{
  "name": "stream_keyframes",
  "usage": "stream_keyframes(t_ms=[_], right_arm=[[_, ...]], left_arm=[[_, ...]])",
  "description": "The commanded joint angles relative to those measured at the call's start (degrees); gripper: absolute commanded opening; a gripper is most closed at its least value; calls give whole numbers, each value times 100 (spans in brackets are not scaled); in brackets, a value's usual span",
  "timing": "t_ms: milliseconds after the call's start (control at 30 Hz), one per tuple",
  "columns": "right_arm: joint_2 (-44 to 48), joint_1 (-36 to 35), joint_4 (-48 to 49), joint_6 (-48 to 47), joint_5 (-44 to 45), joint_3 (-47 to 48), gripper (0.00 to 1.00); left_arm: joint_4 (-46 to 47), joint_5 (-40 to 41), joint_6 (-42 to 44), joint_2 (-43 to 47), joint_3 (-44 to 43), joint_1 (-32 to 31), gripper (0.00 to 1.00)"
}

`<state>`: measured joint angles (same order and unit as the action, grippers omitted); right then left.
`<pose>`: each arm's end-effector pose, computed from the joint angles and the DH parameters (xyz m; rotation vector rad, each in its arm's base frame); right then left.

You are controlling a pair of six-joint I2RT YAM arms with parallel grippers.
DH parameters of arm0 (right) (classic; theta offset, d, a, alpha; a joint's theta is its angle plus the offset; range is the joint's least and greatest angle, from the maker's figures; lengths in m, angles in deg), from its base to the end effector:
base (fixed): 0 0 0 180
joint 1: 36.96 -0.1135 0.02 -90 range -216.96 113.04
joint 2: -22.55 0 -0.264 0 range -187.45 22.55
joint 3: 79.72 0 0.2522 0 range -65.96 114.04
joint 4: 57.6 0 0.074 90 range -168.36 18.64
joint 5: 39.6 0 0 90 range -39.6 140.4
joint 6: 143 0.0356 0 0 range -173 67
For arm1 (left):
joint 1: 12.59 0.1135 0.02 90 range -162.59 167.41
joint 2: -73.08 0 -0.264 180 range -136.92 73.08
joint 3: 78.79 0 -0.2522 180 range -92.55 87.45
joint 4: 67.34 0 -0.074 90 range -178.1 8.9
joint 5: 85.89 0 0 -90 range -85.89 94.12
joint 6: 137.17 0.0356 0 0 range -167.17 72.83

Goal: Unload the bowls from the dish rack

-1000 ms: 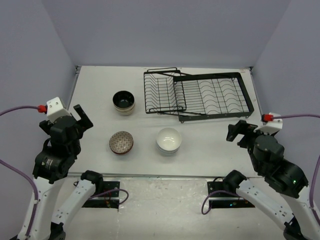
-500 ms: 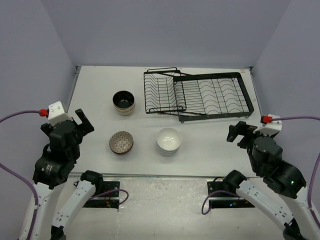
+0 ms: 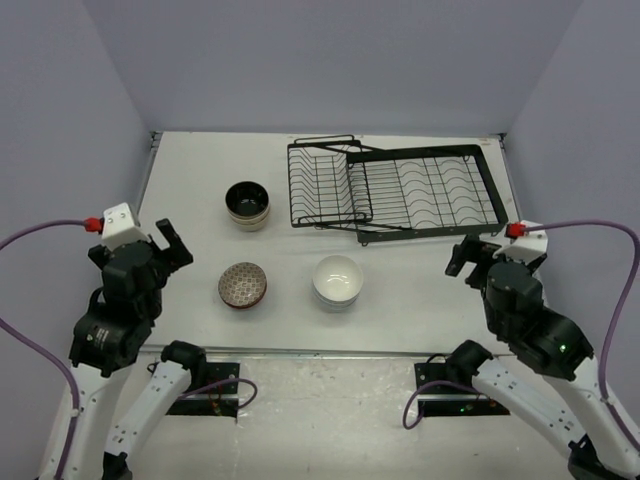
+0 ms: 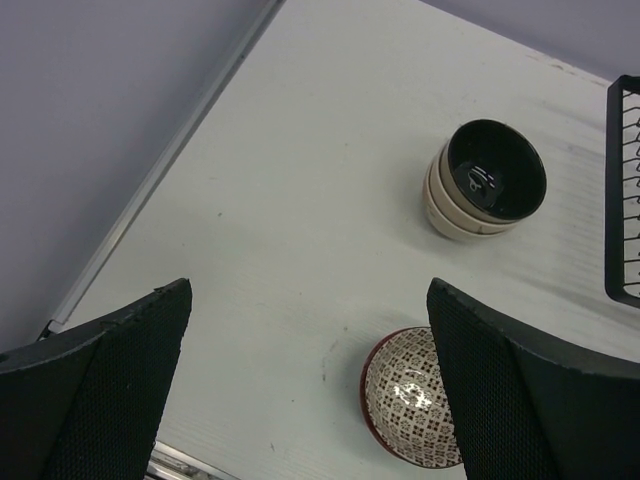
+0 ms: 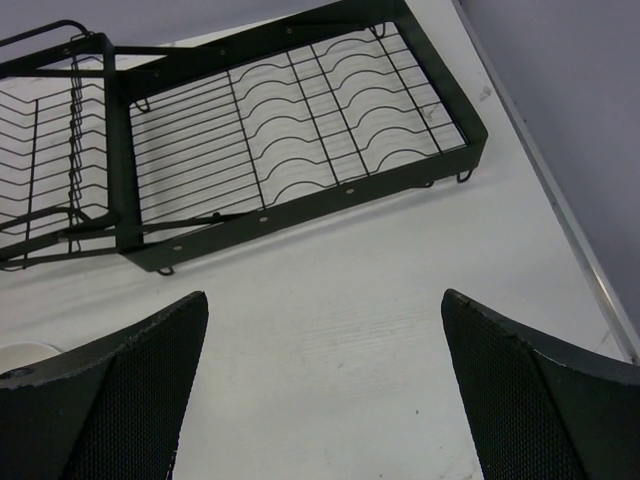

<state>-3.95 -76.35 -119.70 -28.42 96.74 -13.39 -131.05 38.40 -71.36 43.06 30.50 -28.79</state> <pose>0.0694 0.0237 0.3555 0.2751 1.8148 -0.0133 0.0803 -0.0025 0.3696 -0.5091 1.8320 0.1139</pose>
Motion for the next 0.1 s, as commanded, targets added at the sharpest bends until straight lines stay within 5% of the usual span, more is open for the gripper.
stream_keyframes(t_ms=[0, 67], right_arm=[[39, 2, 421, -67, 208, -195, 99], [31, 2, 483, -85, 208, -230, 99]], left_arm=[[320, -176, 151, 5, 43, -32, 100], [346, -185, 151, -4, 61, -32, 100]])
